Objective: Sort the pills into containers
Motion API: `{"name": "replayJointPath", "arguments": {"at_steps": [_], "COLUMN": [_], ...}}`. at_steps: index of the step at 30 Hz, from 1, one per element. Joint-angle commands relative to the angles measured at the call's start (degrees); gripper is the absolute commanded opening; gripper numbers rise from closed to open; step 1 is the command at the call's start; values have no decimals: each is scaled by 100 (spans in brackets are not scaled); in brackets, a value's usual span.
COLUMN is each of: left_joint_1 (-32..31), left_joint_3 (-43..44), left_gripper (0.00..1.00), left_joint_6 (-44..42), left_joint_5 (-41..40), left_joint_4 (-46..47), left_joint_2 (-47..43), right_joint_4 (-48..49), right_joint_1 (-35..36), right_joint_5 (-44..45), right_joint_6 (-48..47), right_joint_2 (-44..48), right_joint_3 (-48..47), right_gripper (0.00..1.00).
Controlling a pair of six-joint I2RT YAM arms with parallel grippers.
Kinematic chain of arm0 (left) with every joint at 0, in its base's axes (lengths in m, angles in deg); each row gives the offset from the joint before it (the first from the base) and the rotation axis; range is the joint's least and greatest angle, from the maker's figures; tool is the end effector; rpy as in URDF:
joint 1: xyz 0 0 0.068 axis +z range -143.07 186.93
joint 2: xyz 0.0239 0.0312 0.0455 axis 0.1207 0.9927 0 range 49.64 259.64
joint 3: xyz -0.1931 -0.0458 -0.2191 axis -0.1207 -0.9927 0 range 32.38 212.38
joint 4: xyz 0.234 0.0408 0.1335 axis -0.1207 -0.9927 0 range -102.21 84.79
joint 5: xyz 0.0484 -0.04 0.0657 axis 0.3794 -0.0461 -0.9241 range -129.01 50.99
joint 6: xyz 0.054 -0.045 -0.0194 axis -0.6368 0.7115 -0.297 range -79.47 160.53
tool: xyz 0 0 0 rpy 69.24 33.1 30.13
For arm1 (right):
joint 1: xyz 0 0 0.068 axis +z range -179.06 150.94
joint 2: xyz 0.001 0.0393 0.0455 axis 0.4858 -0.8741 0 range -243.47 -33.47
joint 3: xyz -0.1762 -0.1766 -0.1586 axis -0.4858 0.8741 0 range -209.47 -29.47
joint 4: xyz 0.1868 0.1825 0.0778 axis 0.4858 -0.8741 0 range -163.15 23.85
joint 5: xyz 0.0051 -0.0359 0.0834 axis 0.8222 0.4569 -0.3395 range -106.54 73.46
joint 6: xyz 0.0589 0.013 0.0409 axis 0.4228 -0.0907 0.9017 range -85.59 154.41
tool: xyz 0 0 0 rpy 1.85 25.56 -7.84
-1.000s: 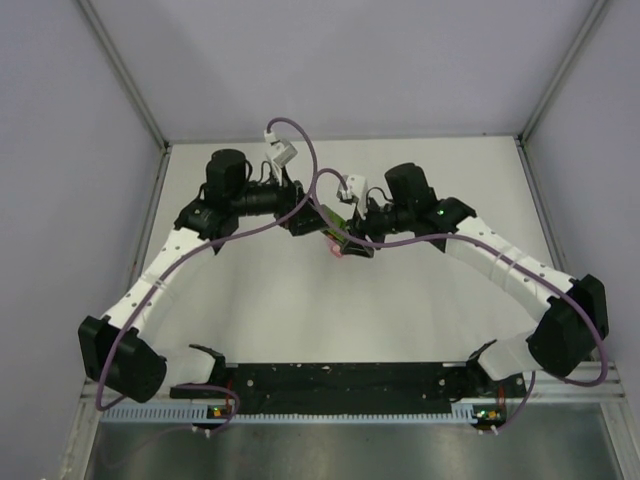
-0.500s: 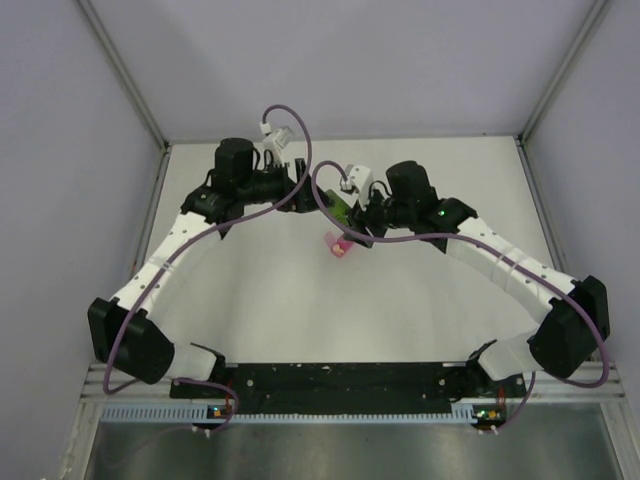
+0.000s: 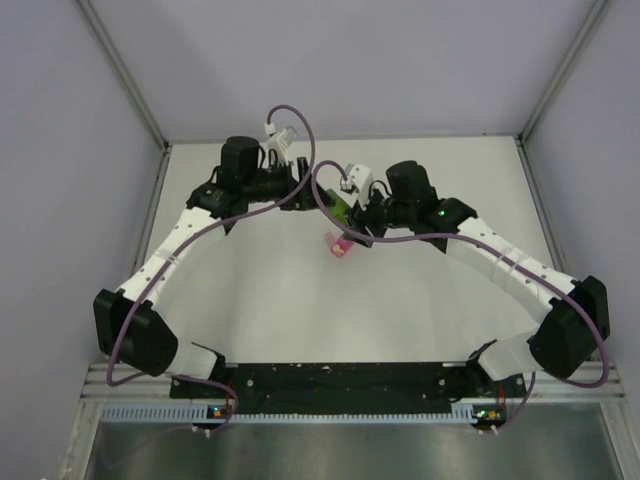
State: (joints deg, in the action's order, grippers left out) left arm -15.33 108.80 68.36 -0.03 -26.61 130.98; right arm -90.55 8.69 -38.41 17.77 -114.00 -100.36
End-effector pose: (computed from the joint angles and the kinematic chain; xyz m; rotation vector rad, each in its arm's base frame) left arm 0.3059 -0.1665 0.3818 0.3579 2.1139 -1.2221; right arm 0.2580 0.2283 0.3404 -1.1905 1.8293 0.6236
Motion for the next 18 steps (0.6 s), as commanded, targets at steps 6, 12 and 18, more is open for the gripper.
{"name": "replayJointPath", "arguments": {"at_steps": [6, 12, 18], "left_joint_1": [-68, -59, -59], "left_joint_3": [242, -100, -698], "left_gripper": [52, 0, 0], "left_joint_6": [99, -102, -1138], "left_joint_5": [206, 863, 2577], "left_joint_4": [348, 760, 1402], "left_joint_2": [163, 119, -30], "right_joint_4": [428, 419, 261], "right_joint_1": [100, 100, -66], "right_joint_5": [-98, -308, -1441], "right_joint_6": [82, 39, -119], "right_joint_2": [213, 301, 354], "right_joint_3": [-39, 23, -30], "right_gripper": [0, 0, 0]}}
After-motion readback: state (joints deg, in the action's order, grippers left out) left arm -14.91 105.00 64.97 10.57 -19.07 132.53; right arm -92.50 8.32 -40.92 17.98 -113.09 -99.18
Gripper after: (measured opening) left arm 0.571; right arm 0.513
